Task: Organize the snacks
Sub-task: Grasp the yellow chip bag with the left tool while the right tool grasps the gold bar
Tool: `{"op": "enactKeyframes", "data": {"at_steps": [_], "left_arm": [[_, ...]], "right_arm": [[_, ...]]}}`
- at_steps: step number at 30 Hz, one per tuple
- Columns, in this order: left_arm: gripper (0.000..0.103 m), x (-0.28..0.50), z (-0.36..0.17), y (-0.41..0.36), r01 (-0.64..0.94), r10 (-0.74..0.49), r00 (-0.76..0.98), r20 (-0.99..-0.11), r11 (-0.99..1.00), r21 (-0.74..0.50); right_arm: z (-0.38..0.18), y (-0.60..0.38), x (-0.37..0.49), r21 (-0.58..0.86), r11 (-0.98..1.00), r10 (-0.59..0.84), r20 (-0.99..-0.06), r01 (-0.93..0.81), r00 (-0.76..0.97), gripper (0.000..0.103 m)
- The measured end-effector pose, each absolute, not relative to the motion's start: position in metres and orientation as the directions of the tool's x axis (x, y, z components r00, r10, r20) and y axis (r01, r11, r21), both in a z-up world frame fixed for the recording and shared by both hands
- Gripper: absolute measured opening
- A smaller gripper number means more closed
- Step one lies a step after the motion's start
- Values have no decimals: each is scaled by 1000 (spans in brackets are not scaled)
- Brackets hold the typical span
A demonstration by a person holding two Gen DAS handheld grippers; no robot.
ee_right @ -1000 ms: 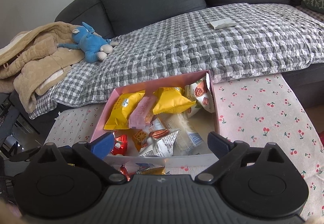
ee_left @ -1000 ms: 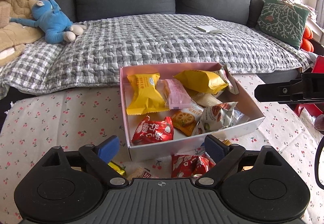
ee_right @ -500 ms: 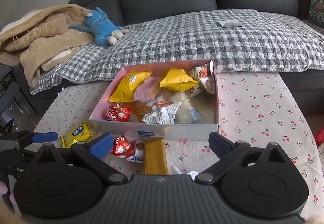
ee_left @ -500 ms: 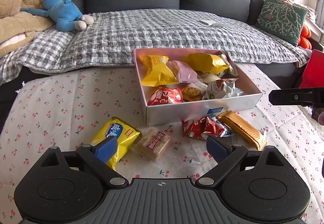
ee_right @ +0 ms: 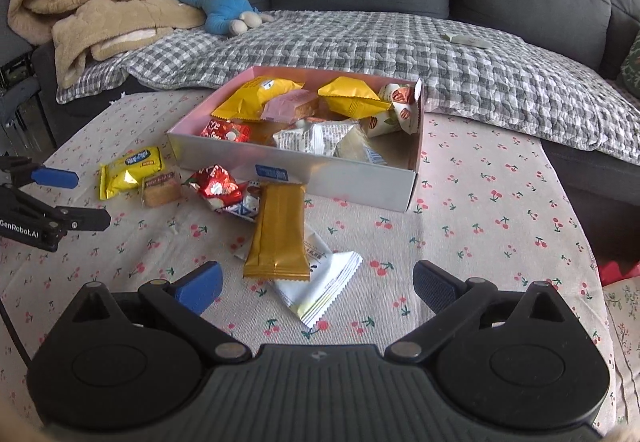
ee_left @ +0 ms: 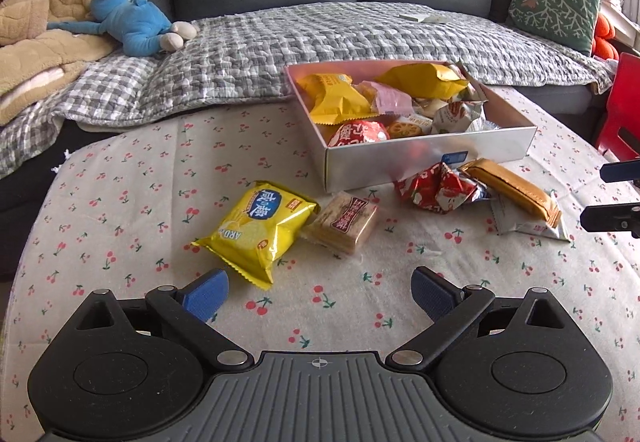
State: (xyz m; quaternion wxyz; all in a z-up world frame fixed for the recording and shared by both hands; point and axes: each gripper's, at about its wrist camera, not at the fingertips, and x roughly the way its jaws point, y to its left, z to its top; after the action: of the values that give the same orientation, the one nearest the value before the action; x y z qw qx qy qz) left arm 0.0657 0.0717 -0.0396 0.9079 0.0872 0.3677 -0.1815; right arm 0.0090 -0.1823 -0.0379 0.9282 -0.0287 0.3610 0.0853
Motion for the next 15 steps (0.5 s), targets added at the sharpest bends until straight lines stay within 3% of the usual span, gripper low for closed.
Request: {"op": "enactKeyframes", "data": {"at_steps": [15], "left_arm": [[99,113,-51,88,460,-320,650,-689,888,22]], "right_arm": [[-43,-161,27,-17,972,163,-667,-234,727,100]]}}
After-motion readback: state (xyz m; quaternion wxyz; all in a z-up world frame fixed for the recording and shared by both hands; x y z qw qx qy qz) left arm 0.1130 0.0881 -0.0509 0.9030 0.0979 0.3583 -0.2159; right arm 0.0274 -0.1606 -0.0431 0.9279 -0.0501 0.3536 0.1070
